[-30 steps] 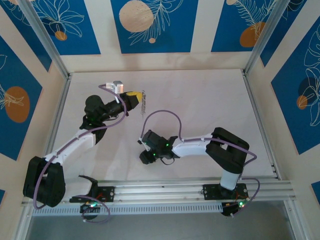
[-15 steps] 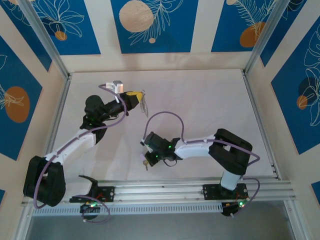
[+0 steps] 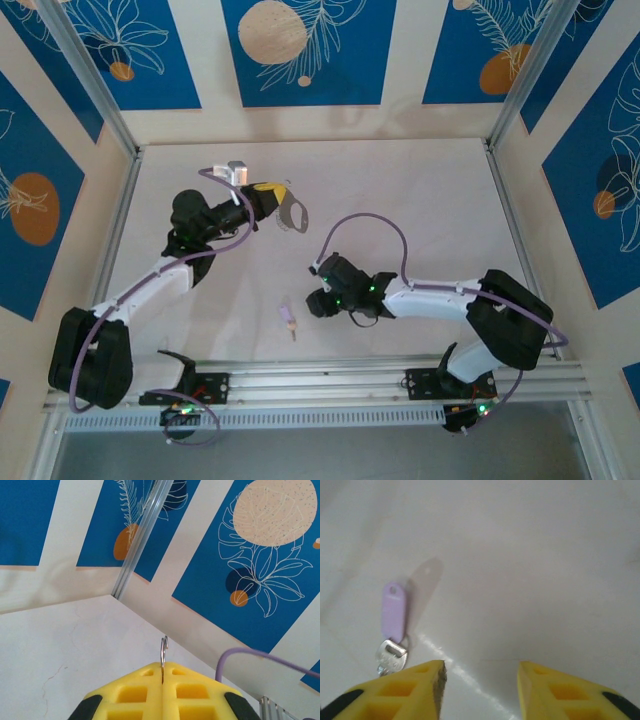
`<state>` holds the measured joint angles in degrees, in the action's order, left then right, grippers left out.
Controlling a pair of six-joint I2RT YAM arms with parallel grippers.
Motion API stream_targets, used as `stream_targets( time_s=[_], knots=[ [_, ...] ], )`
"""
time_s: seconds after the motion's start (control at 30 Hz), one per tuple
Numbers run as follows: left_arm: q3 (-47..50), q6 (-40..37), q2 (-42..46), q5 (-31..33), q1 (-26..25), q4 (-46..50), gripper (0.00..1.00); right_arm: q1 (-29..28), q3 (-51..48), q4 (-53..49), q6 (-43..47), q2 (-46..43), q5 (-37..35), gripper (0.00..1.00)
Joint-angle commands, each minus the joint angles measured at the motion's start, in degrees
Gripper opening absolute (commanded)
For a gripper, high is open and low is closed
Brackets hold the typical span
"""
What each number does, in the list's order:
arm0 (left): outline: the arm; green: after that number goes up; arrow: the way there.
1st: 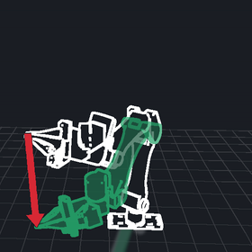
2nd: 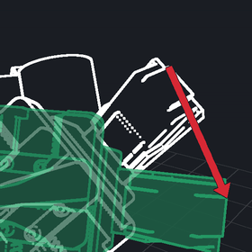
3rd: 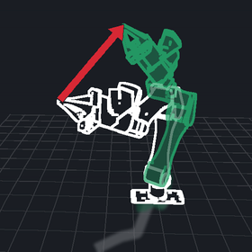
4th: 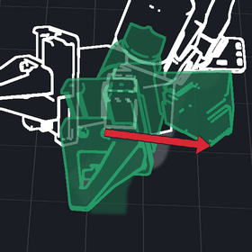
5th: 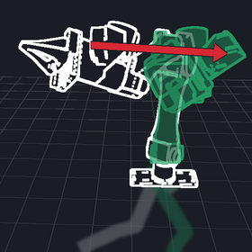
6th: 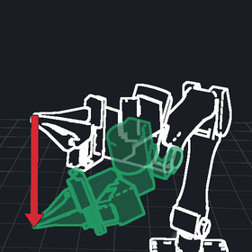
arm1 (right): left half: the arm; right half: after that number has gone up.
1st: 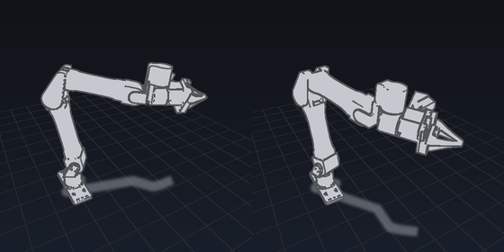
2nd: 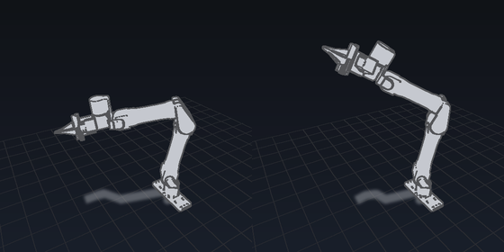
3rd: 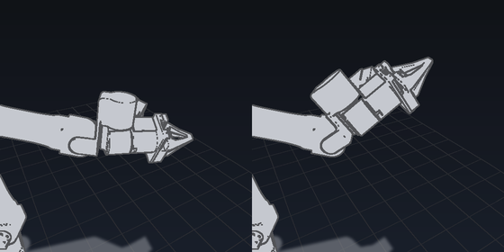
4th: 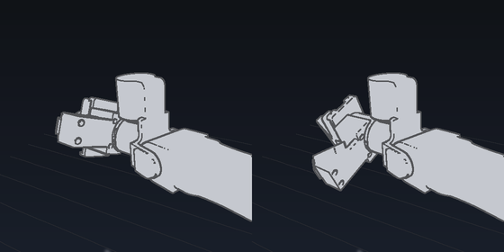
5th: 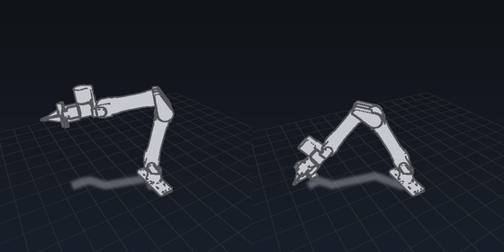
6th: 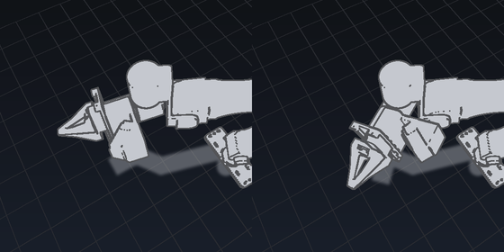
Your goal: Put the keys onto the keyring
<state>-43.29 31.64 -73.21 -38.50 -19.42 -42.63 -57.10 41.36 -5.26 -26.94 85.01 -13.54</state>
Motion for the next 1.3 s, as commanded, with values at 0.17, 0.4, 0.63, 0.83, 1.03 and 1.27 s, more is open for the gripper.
stream_targets(
  time_s=[0.17,0.4,0.63,0.83,1.03,1.27],
  knots=[
    [-2.85,0.68,-0.19,-0.96,0.68,-3.16,0.00,-9.05,7.25,-2.26,-1.77,8.48,-3.16,0.48],
    [-2.94,0.88,-0.22,-1.05,0.71,-3.37,0.00,-13.71,14.22,-7.08,-1.94,16.81,-9.06,0.48],
    [-2.77,0.88,-0.06,-1.05,0.69,-3.51,0.00,-14.40,16.82,-10.11,-2.98,20.76,-14.19,0.43],
    [-2.85,1.14,-0.07,-1.14,0.70,-3.73,0.00,-12.31,14.28,-11.18,-5.09,18.91,-16.85,0.26],
    [-2.90,1.58,-0.36,-1.22,0.66,-4.21,0.00,-6.65,7.10,-8.96,-6.06,9.98,-16.19,0.08],
    [-3.12,1.83,-0.52,-1.37,0.69,-4.21,0.00,2.26,-1.68,-4.93,-6.37,-1.92,-10.04,0.03]
  ],
)
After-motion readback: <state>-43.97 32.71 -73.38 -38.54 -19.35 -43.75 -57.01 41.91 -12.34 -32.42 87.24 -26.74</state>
